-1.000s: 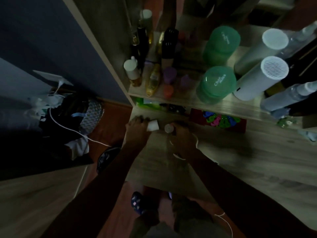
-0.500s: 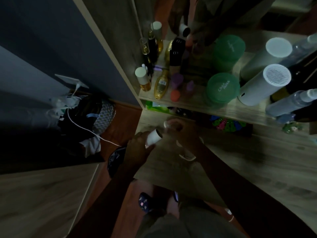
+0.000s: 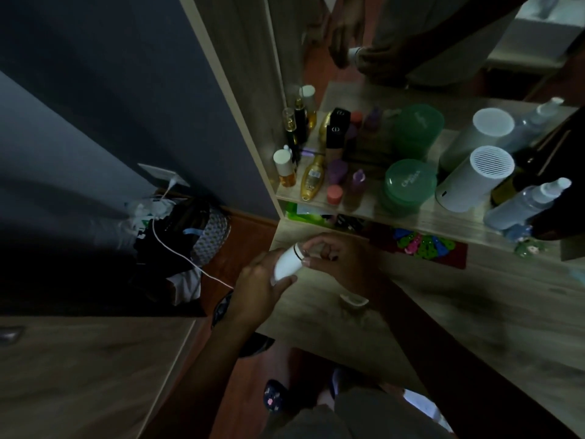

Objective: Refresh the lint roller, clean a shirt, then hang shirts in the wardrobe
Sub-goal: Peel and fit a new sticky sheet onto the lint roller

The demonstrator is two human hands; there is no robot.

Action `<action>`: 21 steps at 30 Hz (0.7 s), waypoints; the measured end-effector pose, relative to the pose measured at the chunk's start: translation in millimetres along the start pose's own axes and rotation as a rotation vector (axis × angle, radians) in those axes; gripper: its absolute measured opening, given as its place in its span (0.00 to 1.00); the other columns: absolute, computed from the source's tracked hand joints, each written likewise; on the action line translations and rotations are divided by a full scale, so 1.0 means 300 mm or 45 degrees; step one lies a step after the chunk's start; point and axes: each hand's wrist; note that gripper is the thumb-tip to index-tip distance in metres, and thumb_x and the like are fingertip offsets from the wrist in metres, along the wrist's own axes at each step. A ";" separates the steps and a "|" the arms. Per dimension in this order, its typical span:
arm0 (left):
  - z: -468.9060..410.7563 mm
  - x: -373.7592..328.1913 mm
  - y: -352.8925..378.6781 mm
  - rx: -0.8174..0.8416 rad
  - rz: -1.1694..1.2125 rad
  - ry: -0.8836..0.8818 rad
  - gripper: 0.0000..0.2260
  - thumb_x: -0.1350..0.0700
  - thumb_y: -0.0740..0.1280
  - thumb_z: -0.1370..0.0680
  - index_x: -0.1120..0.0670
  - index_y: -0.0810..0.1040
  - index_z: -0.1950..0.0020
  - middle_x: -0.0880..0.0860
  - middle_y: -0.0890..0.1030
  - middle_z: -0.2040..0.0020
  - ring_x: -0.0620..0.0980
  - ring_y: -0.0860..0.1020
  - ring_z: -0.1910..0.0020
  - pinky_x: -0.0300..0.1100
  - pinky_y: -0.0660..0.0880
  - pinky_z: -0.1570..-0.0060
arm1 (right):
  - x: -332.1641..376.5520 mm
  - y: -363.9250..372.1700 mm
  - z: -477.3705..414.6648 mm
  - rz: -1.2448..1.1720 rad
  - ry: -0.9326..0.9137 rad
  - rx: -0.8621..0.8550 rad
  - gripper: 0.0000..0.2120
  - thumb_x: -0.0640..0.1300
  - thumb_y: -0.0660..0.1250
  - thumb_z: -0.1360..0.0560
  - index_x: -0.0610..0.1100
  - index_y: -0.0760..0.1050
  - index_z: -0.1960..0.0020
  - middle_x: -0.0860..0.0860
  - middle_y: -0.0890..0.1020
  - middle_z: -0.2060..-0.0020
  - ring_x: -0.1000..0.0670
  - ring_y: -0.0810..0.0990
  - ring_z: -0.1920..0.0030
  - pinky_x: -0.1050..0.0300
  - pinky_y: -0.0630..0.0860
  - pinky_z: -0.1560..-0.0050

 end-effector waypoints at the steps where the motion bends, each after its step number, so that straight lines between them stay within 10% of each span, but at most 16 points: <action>1: 0.003 -0.004 -0.008 -0.003 0.000 0.000 0.22 0.51 0.76 0.27 0.54 0.79 0.34 0.53 0.83 0.43 0.53 0.80 0.45 0.44 0.76 0.47 | 0.009 -0.001 0.005 0.001 -0.033 -0.010 0.11 0.43 0.78 0.30 0.47 0.84 0.48 0.54 0.86 0.55 0.53 0.84 0.54 0.62 0.80 0.52; 5: 0.011 -0.008 -0.022 -0.011 -0.024 0.008 0.23 0.50 0.77 0.28 0.53 0.79 0.35 0.52 0.82 0.43 0.52 0.80 0.46 0.44 0.76 0.48 | 0.019 0.005 0.019 0.042 -0.071 0.011 0.12 0.41 0.78 0.30 0.47 0.84 0.48 0.68 0.80 0.58 0.69 0.79 0.54 0.72 0.76 0.52; 11: 0.003 -0.042 -0.017 -0.075 0.061 -0.005 0.23 0.50 0.77 0.27 0.54 0.77 0.33 0.50 0.82 0.41 0.45 0.78 0.45 0.25 0.67 0.50 | -0.018 0.017 0.028 0.000 -0.303 -0.004 0.18 0.34 0.75 0.29 0.42 0.81 0.40 0.57 0.81 0.41 0.62 0.78 0.38 0.66 0.76 0.40; 14: 0.004 -0.062 -0.005 -0.038 0.227 -0.044 0.28 0.49 0.75 0.24 0.49 0.70 0.27 0.49 0.81 0.36 0.45 0.79 0.42 0.39 0.77 0.45 | -0.030 0.014 0.030 -0.008 -0.323 0.061 0.24 0.32 0.73 0.28 0.43 0.78 0.34 0.51 0.78 0.34 0.56 0.74 0.31 0.62 0.74 0.35; 21: -0.014 -0.087 0.015 -0.094 0.396 -0.123 0.23 0.52 0.72 0.21 0.49 0.70 0.28 0.45 0.79 0.44 0.40 0.80 0.50 0.37 0.78 0.56 | -0.171 0.020 0.027 0.290 -0.164 -0.193 0.16 0.32 0.68 0.26 0.40 0.79 0.39 0.50 0.82 0.42 0.57 0.79 0.44 0.63 0.76 0.40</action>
Point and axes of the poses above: each hand's wrist, its own z-axis away from the middle knuckle, its own y-axis out of the palm, x = y × z
